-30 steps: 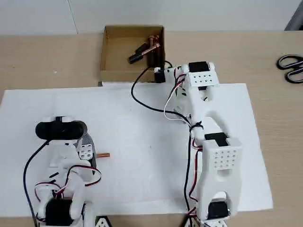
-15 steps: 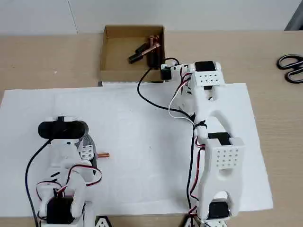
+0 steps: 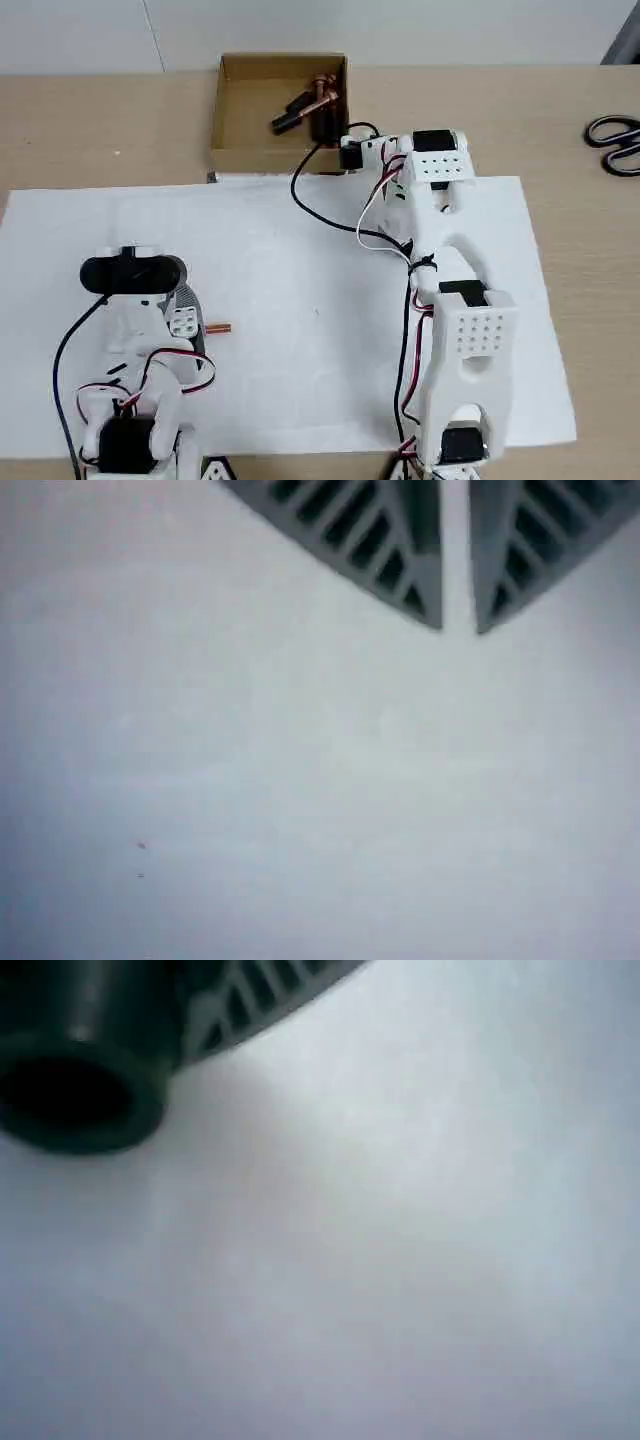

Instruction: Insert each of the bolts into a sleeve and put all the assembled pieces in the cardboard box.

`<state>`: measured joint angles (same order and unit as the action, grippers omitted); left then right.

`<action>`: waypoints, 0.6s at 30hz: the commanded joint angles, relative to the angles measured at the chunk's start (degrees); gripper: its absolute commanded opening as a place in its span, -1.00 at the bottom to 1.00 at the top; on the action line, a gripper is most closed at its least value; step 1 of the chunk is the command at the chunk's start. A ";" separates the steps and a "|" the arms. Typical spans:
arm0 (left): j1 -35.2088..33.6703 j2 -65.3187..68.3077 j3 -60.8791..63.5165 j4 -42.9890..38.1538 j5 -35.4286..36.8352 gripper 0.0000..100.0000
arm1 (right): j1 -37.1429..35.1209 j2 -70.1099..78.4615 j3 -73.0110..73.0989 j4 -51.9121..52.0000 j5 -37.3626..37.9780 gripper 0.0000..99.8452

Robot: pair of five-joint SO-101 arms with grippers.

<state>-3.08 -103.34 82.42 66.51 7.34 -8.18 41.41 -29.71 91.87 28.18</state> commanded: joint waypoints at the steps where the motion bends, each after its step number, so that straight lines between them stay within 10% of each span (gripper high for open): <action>1: -0.18 -0.62 -0.75 -2.81 3.78 -0.99 | -0.57 1.36 -2.73 2.15 0.26 -0.98; 18: -2.11 21.36 -28.79 -1.05 12.04 -0.99 | -1.63 -16.04 -4.13 6.99 -8.53 -0.98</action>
<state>-3.87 -92.18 63.69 65.27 18.15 -9.85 29.27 -33.76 97.76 21.32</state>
